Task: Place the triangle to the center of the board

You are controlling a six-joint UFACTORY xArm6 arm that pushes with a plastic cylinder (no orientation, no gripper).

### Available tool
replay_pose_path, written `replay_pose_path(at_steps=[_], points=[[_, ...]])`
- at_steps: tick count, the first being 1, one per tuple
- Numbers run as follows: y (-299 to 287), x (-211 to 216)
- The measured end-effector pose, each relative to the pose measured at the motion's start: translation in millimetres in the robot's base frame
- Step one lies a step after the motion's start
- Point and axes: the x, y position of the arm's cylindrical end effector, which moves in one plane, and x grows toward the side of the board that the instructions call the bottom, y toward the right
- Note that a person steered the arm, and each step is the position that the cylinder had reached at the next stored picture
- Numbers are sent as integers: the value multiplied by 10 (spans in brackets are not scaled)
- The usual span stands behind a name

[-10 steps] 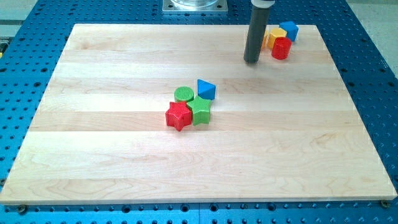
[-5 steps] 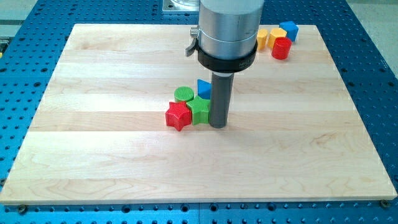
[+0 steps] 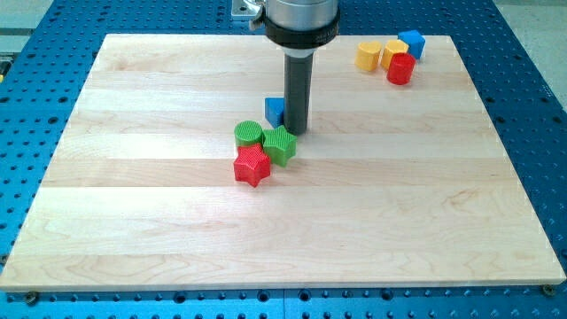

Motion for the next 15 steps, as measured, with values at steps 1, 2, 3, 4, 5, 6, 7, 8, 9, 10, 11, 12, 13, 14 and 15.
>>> replay_pose_path(at_steps=[1,2,3,4,5,6,7,8,9,10,11,12,13,14,15], points=[[132,-463],[-467,-551],[-732,-120],[-425,-65],[-313,78],[-531,121],[-1203,332],[-1702,458],[-1517,80],[-815,224],[-732,490],[-956,571],[-598,435],[-524,322],[-683,141]])
